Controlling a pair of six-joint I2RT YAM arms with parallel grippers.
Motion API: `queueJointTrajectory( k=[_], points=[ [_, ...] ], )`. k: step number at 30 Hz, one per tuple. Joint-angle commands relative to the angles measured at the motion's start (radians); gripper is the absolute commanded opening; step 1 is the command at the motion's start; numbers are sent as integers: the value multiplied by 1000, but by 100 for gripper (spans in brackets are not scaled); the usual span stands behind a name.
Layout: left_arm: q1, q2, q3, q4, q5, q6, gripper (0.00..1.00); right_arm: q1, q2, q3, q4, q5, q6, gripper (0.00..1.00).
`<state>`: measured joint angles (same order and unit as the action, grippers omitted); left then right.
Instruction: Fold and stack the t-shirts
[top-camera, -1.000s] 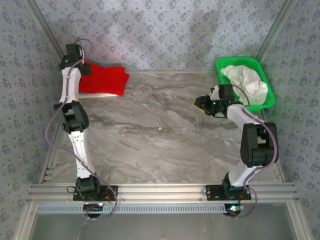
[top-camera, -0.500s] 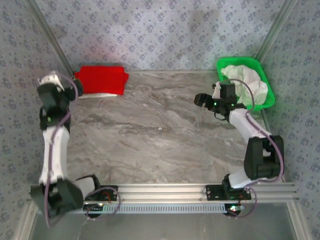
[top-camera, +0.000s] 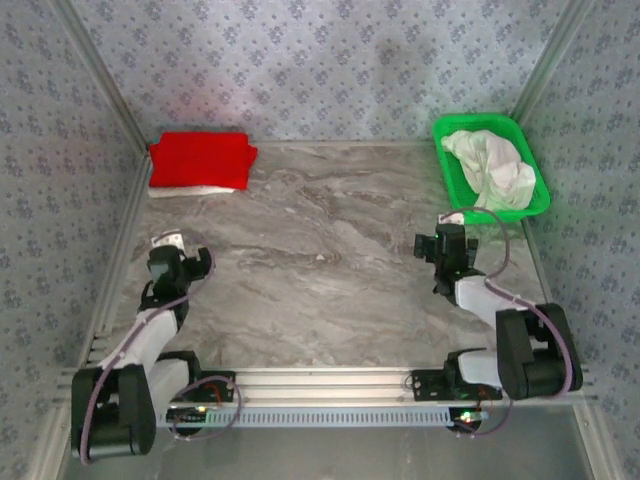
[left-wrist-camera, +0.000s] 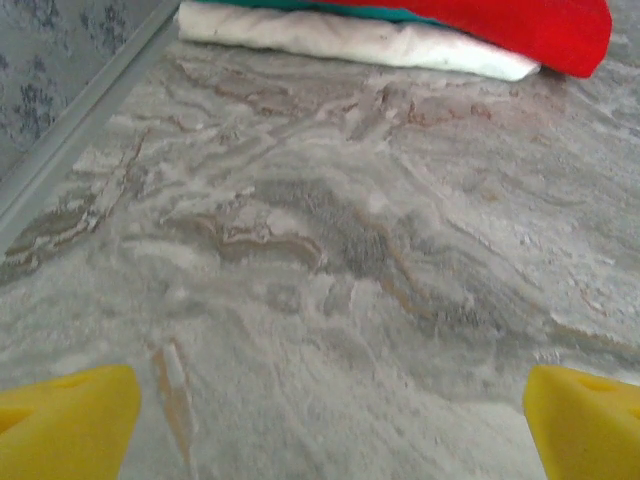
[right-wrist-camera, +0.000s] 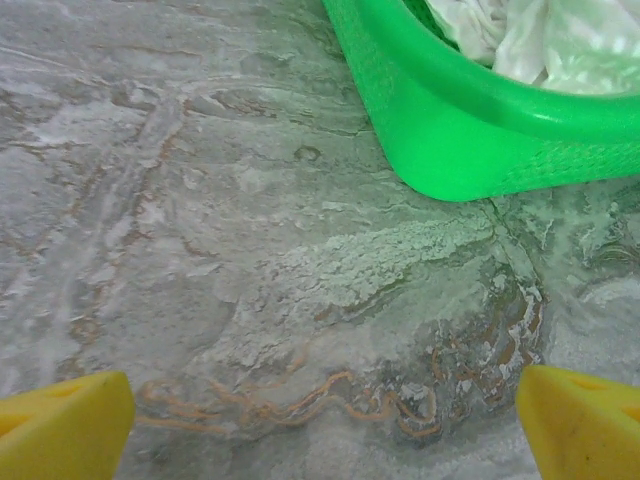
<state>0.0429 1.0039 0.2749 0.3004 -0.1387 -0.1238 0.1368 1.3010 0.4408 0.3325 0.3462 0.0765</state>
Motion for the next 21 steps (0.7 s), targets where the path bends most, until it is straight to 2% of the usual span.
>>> queueJointTrajectory(
  k=[1, 4, 7, 9, 12, 14, 16, 18, 20, 21],
  points=[
    [-3, 69, -29, 271, 5, 61, 98, -23, 42, -4, 184, 20, -60, 100],
    [2, 173, -60, 497, 26, 88, 98, -44, 79, -55, 383, -29, -127, 100],
    [4, 290, -54, 652, 115, 77, 98, -108, 124, -60, 425, -133, -102, 100],
    [-14, 370, -41, 708, 120, 95, 98, -134, 159, -84, 499, -182, -88, 100],
    [-21, 489, -72, 868, 129, 103, 98, -142, 229, -169, 722, -264, -115, 100],
    [-21, 559, -102, 1005, 160, 114, 98, -123, 208, -200, 745, -296, -152, 100],
    [-22, 529, -93, 949, 151, 112, 98, -132, 217, -145, 657, -302, -140, 100],
    [-19, 518, -13, 793, 171, 116, 98, -167, 222, -35, 443, -333, -92, 100],
    [-25, 524, 117, 552, 198, 140, 98, -192, 226, -69, 527, -326, -75, 100],
    [-14, 529, 133, 519, 179, 114, 98, -182, 220, -61, 501, -312, -81, 100]
  ],
)
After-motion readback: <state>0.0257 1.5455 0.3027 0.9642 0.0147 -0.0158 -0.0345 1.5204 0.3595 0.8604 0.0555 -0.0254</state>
